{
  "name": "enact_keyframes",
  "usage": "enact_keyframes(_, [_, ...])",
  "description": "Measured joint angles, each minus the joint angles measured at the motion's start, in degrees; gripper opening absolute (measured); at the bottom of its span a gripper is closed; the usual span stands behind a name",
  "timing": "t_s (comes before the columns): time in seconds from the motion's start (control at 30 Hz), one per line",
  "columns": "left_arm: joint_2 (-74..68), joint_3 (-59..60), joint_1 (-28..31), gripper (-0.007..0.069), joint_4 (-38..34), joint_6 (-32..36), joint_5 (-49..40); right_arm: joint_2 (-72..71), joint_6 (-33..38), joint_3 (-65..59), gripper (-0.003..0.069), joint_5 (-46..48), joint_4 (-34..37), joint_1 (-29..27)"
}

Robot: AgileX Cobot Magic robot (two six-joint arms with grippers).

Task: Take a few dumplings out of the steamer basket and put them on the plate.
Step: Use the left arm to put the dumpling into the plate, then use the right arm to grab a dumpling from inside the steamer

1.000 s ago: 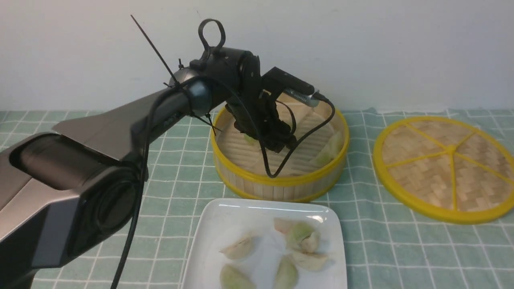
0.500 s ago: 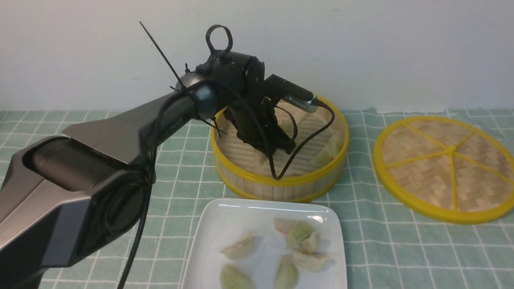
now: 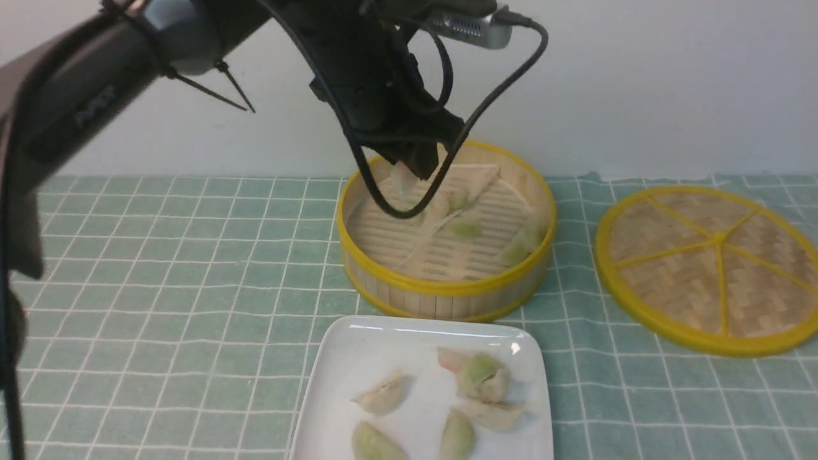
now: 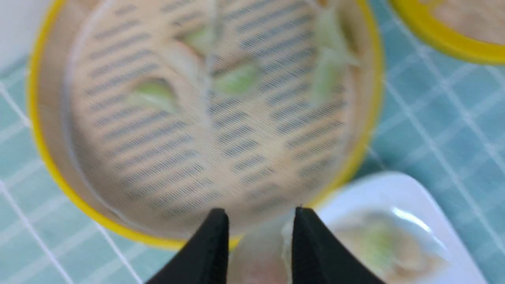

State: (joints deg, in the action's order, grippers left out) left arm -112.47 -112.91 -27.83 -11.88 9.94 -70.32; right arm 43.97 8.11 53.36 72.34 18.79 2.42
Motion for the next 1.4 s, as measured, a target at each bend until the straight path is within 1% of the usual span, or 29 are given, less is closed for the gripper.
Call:
enact_keyframes(0.03, [2.94,7.26,-0.85,0.0185,-0.81,0.22,-0.05,0.0,0.0,0.0,-0.0013,0.0,0.0,0.0])
enact_keyframes(0.07, [3.19,8.07,-1.1,0.0185,-0.95,0.34,-0.05,0.0,0.0,0.0,-0.0013,0.0,0.0,0.0])
enact_keyframes(0.1, [4.08,11.38,-1.56,0.0185,-1.04,0.47,-0.05,0.0,0.0,0.0,-0.0013,0.0,0.0,0.0])
enact_keyframes(0.13, [5.07,17.47,-2.81,0.0185,-1.27,0.54,-0.1,0.0,0.0,0.0,-0.0013,0.0,0.0,0.0])
enact_keyframes(0.27, [4.05,27.9,-6.06,0.0185,-1.48,0.93,1.45,0.0,0.0,-0.87,-0.0013,-0.3,0.0,0.0])
enact_keyframes(0.47, [-0.67,30.22,-7.93,0.0186,-2.24,1.07,7.63,0.0,0.08,-3.31,-0.0013,-1.78,1.01,0.0])
enact_keyframes(0.57, [-1.86,30.22,-8.01,0.0226,-2.42,1.07,8.35,0.0,0.7,-3.39,-0.0013,-1.99,1.46,0.0])
enact_keyframes(0.6, [-2.12,30.22,-8.01,0.0254,-2.39,1.07,8.54,0.15,1.22,-3.39,-0.0013,-2.06,1.72,0.0])
enact_keyframes(0.63, [-2.31,30.27,-8.01,0.0334,-2.52,1.07,8.91,0.71,2.13,-3.39,-0.0013,-2.17,2.71,0.0])
enact_keyframes(0.67, [-2.31,30.22,-8.01,0.0388,-2.69,1.07,8.83,1.3,2.84,-3.39,-0.0013,-2.17,3.33,0.0])
enact_keyframes(0.7, [-2.31,30.08,-8.06,0.0396,-2.68,1.07,8.69,1.45,2.96,-3.39,-0.0013,-2.25,3.48,0.0])
enact_keyframes(0.73, [-2.36,29.07,-8.04,0.044,-2.7,1.07,7.44,2.67,4.32,-3.33,-0.0013,-2.25,4.44,0.0])
enact_keyframes(0.8, [-2.29,26.5,-8.04,0.0454,-2.45,0.87,4.72,5.59,6.66,-2.57,-0.0013,-2.25,5.5,0.14])
enact_keyframes(0.83, [-2.23,26.2,-8.04,0.0449,-2.45,0.86,4.45,5.9,7.12,-2.26,-0.0013,-2.25,5.57,0.15])
enact_keyframes(0.87, [-1.76,24.15,-7.98,0.0418,-1.93,0.47,2.84,7.94,8.35,-1.12,-0.0013,-2.25,6.11,0.6])
enact_keyframes(1.03, [5.34,20.8,-5.24,0.0091,-0.02,-1.44,1.42,17.9,11.31,6.29,-0.0012,-2.74,7.08,5.25])
enact_keyframes(1.07, [8.03,20.8,-3.94,0.005,0.24,-2.08,1.29,20.66,11.72,8.59,-0.0011,-3.35,6.6,7.01])
enact_keyframes(1.13, [12.12,21.22,-1.83,0.001,0.44,-2.93,1.06,25.5,12.04,12.47,-0.0011,-4.81,5.25,9.99])
enact_keyframes(1.17, [13.02,21.49,-1.62,0.0008,0.5,-3.01,1.06,25.99,12.0,12.47,-0.0011,-4.97,5.1,10.27])
enact_keyframes(1.2, [15.77,22.69,-0.06,0.0,0.83,-3.4,1.06,29.04,12.05,15.12,-0.001,-6.07,4.03,11.85])
enact_keyframes(1.27, [18.93,24.9,1.22,-0.0006,1.02,-3.64,0.79,33.12,12.12,18.05,-0.0007,-7.77,2.69,13.64])
enact_keyframes(1.33, [25.53,31.52,3.0,-0.0006,1.06,-4.03,0.94,40.95,12.52,23.26,0.0011,-10.64,0.27,16.15])
enact_keyframes(1.37, [25.95,31.52,3.1,-0.0006,1.06,-4.01,0.94,40.95,12.63,23.64,0.0017,-10.84,0.27,16.31])
enact_keyframes(1.4, [28.99,35.0,3.62,-0.0006,1.01,-4.33,1.73,44.72,13.42,25.93,0.0036,-12.05,-0.8,17.3])
